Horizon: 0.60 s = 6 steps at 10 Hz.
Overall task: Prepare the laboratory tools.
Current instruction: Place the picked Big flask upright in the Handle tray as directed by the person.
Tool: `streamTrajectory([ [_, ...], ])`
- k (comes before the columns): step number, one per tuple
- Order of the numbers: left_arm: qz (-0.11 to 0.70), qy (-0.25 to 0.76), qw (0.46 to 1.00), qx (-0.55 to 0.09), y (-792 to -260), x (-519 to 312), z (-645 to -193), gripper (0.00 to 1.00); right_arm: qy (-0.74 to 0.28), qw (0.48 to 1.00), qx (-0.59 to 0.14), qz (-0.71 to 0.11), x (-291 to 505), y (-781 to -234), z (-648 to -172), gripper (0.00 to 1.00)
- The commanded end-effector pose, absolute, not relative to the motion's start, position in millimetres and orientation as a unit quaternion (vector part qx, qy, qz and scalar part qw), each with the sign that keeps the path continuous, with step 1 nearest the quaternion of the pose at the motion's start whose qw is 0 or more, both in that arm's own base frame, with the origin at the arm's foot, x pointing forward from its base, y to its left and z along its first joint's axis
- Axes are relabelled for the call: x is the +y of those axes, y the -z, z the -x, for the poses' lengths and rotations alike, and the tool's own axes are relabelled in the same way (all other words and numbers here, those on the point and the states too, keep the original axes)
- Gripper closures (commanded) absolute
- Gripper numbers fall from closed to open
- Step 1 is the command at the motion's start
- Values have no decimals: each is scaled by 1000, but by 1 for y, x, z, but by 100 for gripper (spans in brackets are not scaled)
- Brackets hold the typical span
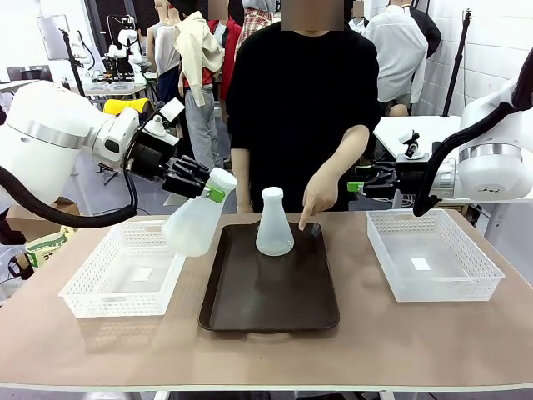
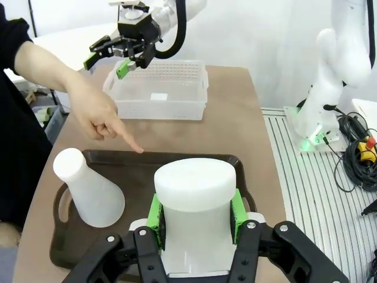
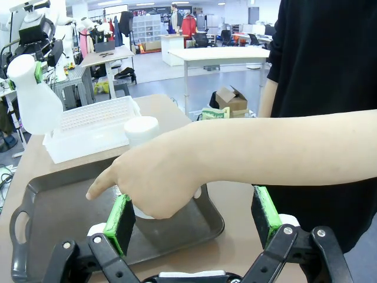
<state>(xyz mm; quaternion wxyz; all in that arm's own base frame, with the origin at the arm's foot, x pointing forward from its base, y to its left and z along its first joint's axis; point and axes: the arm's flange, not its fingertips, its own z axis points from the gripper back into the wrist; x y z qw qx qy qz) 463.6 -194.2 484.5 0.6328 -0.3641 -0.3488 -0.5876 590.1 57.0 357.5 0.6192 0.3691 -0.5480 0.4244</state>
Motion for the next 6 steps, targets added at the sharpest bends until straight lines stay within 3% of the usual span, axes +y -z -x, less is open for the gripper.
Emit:
streamTrajectory([
  [1,399,613,587,-347,-463,-207,-471,100,-423,622,-547,-367,59,-358,-589,0],
  [3,461,658,479,-354,-437,-244,-482,100,-423,622,-547,-367,59,-358,-589,0],
  [6,465,665,403,-423,-412,-273,-497,100,-423,622,-547,-367,59,-358,-589,0],
])
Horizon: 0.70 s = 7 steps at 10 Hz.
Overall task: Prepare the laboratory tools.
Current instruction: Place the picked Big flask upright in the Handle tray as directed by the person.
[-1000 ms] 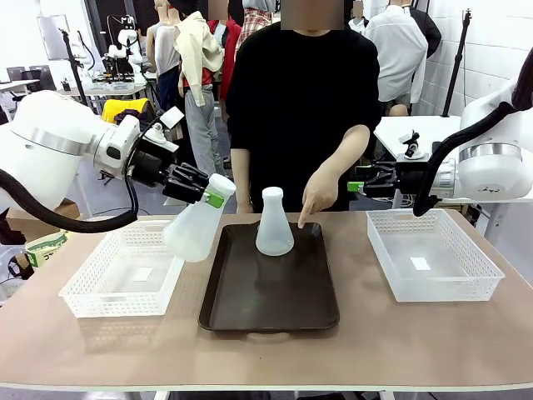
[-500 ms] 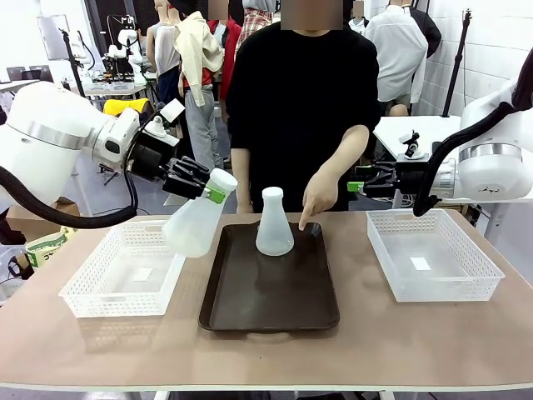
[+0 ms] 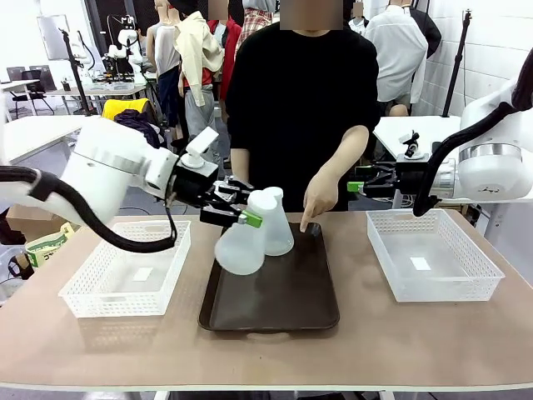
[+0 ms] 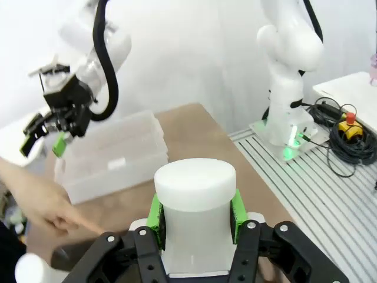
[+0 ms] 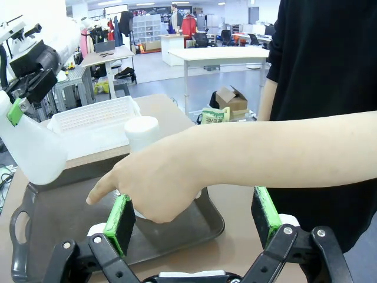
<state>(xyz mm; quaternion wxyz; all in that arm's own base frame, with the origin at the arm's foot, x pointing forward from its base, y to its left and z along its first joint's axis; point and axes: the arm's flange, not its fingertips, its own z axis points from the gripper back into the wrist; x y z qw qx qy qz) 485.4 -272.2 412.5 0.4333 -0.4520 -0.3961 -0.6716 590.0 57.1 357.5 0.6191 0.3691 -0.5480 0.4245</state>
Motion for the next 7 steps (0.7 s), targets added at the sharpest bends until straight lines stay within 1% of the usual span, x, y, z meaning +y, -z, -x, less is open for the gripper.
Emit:
streamTrajectory([
  [1,479,649,398,-436,-404,-277,-504,100,-423,622,-547,-367,59,-358,-589,0],
  [3,507,611,378,-476,-391,-279,-515,100,-423,622,-547,-367,59,-358,-589,0],
  [6,552,583,381,-458,-369,-282,-525,100,-423,622,-547,-367,59,-358,-589,0],
  [7,556,584,385,-450,-362,-284,-524,100,-423,622,-547,-367,59,-358,-589,0],
])
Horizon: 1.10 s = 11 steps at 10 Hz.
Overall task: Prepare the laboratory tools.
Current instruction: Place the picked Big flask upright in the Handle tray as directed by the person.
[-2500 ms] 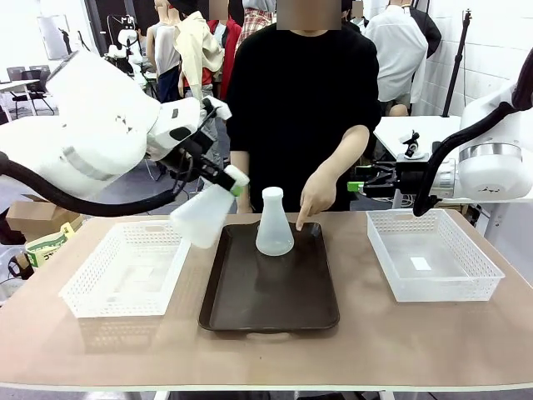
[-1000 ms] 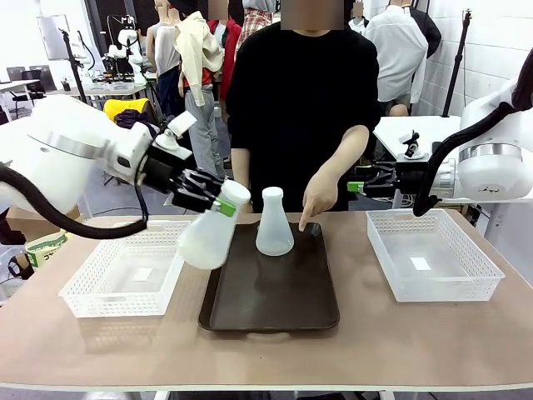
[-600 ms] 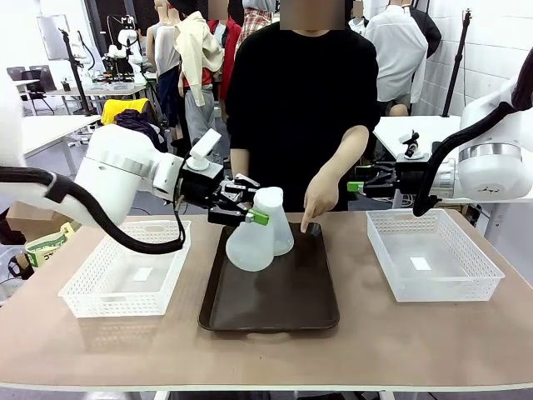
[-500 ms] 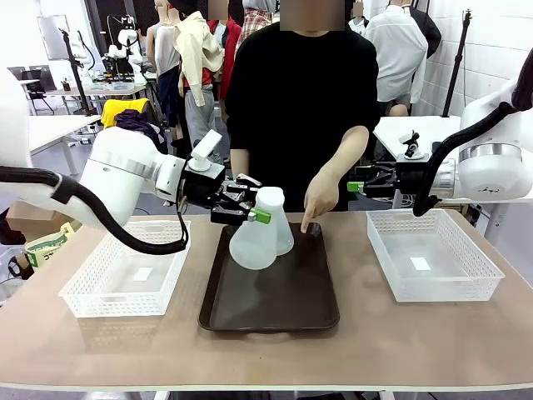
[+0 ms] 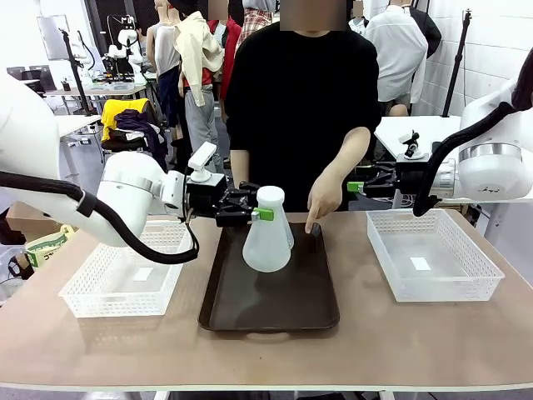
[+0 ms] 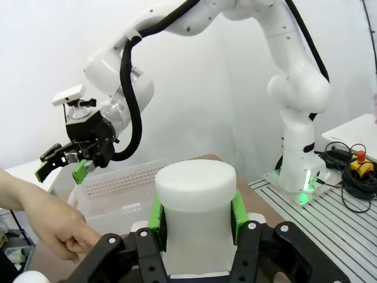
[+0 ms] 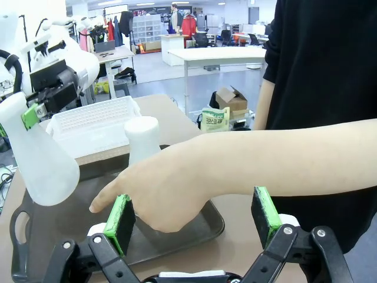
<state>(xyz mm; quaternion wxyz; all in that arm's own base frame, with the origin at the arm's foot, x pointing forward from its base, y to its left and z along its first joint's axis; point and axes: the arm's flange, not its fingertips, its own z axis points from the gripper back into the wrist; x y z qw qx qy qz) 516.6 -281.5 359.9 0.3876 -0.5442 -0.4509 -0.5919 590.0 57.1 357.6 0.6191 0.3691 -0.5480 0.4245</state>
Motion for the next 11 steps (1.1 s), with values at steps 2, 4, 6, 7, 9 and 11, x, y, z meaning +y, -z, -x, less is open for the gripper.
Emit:
streamTrajectory([
  [2,551,585,406,-435,-346,-285,-524,100,-423,622,-547,-367,59,-358,-589,0],
  [4,555,577,413,-434,-328,-284,-529,100,-423,622,-547,-367,59,-358,-589,0],
  [6,553,571,424,-435,-315,-283,-535,100,-423,622,-547,-367,59,-358,-589,0],
  [7,553,569,427,-434,-311,-284,-537,100,-423,622,-547,-367,59,-358,-589,0],
  [9,560,565,432,-426,-306,-284,-544,100,-423,622,-547,-367,59,-358,-589,0],
  [11,561,559,440,-424,-305,-282,-543,71,-423,622,-547,-367,59,-358,-589,0],
])
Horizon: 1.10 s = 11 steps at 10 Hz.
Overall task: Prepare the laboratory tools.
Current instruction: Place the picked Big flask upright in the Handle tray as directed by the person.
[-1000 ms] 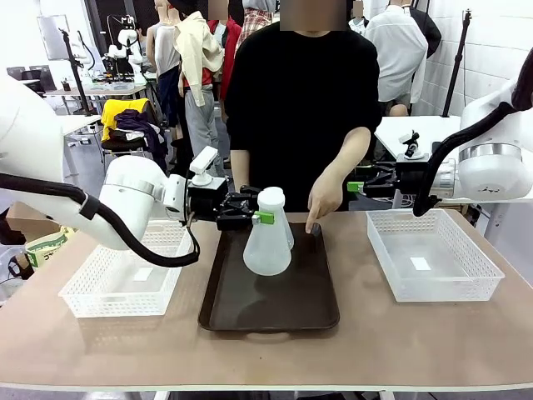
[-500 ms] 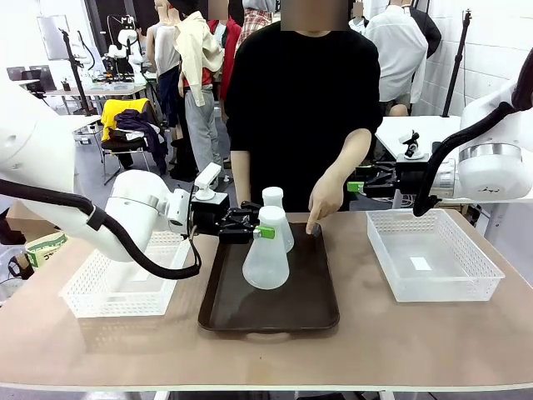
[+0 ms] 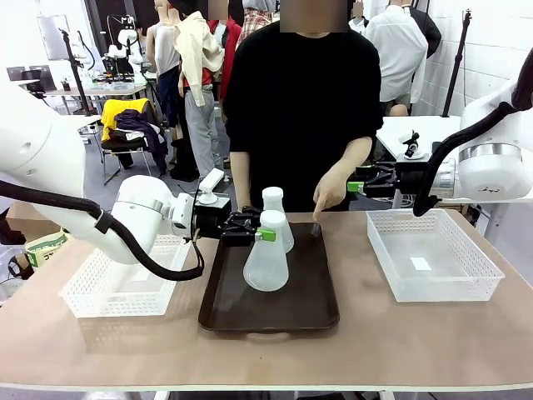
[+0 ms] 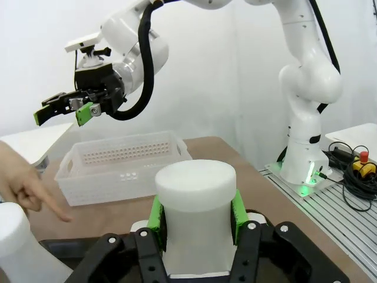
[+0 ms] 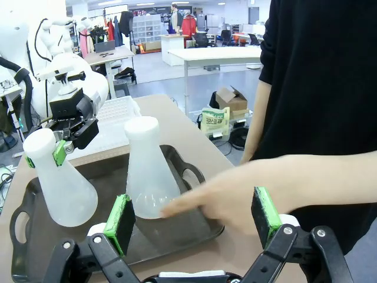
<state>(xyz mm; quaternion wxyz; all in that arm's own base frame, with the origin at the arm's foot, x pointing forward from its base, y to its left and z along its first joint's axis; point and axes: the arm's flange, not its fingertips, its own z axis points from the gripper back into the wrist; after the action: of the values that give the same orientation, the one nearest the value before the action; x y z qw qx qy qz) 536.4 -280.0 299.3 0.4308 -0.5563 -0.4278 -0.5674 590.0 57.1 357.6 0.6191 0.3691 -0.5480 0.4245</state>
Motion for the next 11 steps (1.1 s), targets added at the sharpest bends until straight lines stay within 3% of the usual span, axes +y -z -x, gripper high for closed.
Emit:
streamTrajectory([
  [1,557,561,446,-418,-304,-282,-543,52,-423,622,-547,-367,59,-358,-589,0],
  [3,559,557,454,-413,-303,-283,-543,14,-423,622,-547,-367,59,-358,-589,0],
  [4,562,557,456,-408,-303,-283,-543,0,-423,622,-547,-367,59,-358,-589,0],
  [11,551,574,486,-362,-305,-285,-541,0,-423,622,-547,-367,59,-358,-589,0],
])
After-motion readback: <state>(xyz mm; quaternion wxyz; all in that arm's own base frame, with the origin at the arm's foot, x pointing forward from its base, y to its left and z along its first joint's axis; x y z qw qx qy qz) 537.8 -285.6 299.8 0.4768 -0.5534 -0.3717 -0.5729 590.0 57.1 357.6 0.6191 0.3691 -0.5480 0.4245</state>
